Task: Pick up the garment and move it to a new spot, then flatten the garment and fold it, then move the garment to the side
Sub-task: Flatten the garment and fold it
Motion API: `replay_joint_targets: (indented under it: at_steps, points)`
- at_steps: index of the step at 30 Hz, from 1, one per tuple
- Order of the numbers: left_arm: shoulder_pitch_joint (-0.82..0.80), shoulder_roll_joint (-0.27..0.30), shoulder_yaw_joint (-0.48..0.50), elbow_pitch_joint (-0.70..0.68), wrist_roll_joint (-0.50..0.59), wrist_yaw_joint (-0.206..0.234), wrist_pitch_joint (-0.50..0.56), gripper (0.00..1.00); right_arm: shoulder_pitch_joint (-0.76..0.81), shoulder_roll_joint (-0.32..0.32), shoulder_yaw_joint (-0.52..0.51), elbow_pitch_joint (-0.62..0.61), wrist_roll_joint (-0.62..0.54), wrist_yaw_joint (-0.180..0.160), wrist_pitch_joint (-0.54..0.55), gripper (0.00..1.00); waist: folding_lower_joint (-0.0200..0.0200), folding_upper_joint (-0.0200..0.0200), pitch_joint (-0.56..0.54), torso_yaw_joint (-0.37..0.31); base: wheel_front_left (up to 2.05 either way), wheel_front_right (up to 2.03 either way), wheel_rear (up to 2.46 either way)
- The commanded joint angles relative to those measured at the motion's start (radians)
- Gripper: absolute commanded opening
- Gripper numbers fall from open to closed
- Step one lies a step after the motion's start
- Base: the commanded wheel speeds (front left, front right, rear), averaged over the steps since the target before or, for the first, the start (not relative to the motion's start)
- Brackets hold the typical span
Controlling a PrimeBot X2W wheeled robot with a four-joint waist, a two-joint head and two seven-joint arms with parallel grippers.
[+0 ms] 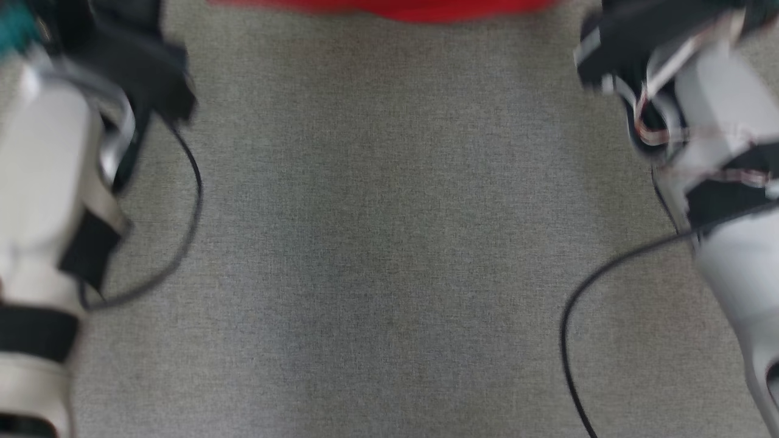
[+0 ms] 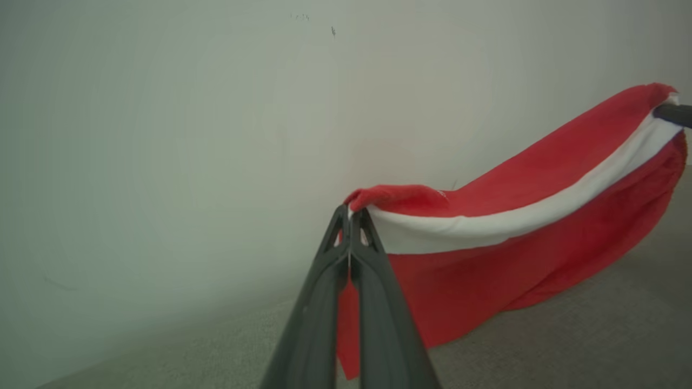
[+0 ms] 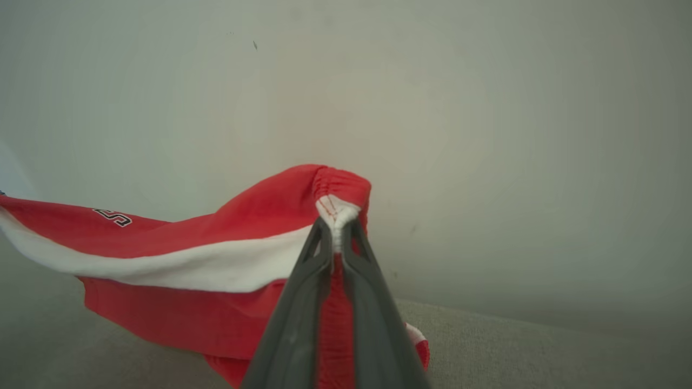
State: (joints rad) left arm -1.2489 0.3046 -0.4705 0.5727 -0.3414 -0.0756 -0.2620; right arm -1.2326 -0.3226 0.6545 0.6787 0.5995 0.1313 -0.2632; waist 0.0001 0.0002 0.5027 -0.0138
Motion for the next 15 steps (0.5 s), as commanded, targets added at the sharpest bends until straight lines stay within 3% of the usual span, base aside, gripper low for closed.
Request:
replay_joint_targets:
  at_steps: [1, 9, 15]
  points:
    - [0.083, -0.015, 0.037, -0.022, -0.022, -0.006, -0.004, 0.00, 0.070, -0.034, 0.026, -0.026, 0.046, -0.001, -0.001, 0.00, -0.0001, -0.0002, -0.007, 0.000, 0.00, 0.00, 0.00]
    - [0.428, -0.082, 0.152, -0.024, -0.071, -0.052, -0.004, 0.00, 0.367, -0.154, 0.248, -0.151, 0.285, -0.001, -0.001, 0.00, -0.0001, -0.0002, -0.099, -0.004, 0.00, 0.00, 0.00]
    - [0.591, -0.107, 0.203, -0.038, -0.089, -0.053, -0.004, 0.00, 0.496, -0.197, 0.266, -0.203, 0.354, -0.001, -0.001, 0.00, -0.0001, -0.0002, -0.182, -0.008, 0.00, 0.00, 0.00]
